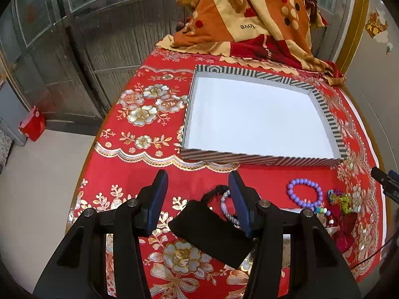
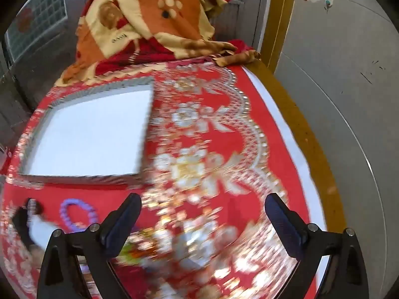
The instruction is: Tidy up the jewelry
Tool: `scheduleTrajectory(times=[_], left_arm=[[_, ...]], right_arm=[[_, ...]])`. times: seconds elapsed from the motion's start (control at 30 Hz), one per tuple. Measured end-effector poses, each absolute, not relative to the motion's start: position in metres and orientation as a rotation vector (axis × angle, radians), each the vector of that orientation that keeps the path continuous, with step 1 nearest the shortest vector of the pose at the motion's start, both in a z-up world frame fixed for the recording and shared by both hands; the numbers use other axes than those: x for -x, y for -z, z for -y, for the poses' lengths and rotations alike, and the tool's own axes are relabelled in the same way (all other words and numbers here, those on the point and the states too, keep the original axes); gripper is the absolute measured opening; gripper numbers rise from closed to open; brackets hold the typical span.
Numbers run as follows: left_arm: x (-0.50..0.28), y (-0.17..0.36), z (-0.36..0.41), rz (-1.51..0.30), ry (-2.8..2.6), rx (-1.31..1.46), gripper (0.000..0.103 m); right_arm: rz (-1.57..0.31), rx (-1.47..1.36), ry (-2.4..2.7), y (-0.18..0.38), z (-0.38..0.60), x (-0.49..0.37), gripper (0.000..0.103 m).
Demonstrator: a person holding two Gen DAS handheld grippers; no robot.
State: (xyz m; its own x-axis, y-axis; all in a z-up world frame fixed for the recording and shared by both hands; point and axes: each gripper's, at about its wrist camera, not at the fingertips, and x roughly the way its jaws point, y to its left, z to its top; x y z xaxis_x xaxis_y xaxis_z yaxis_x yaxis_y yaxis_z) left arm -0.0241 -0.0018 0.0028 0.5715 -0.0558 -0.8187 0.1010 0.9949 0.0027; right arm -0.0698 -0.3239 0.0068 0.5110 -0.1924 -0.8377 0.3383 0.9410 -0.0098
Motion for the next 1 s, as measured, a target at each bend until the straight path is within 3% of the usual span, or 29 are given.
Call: scheduleTrajectory(times=[0.33,1.0], left_arm=[[0.030,-0.004,-0.005,-0.960,0.104,-0.044,0.050],[0.034,0.001,-0.013,-0.985,0.106,-0.022,0.050]], right_arm=[[-0.977,-0.184,0.270,-0.022,0.265,0.088,0.098],[-0.998,-0.152,0.248,-0.022,0.247,0.089,0.098]])
